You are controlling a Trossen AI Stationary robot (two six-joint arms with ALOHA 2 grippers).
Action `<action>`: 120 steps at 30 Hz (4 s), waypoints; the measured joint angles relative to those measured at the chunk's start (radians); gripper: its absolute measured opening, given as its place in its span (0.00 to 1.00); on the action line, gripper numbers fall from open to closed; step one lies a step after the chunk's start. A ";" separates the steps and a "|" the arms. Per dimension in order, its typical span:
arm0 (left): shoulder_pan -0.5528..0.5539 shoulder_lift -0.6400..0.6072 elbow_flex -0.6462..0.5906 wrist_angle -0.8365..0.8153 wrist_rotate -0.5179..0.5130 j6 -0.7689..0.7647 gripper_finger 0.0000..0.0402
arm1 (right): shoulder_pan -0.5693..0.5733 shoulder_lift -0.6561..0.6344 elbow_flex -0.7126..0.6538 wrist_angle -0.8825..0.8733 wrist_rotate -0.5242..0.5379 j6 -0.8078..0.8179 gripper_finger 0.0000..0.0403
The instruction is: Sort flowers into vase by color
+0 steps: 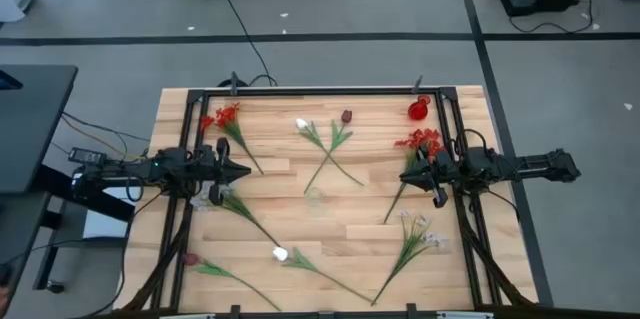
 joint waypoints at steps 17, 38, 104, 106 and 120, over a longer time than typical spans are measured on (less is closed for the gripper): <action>0.000 0.000 0.000 0.000 0.000 0.000 0.07 | 0.000 0.000 0.000 0.000 0.000 0.000 0.13; 0.000 0.000 0.000 0.000 0.000 0.000 0.07 | 0.000 0.000 0.000 0.000 0.000 0.000 0.13; 0.006 0.263 0.100 0.308 -0.283 -0.765 0.07 | -0.009 0.247 0.040 0.256 0.684 0.613 0.13; 0.020 0.321 0.143 0.305 -0.284 -0.769 0.07 | -0.009 0.316 0.081 0.257 0.658 0.629 0.13; 0.203 0.646 0.517 -0.257 -0.285 -0.923 0.20 | -0.071 0.787 0.429 0.248 0.537 0.651 0.11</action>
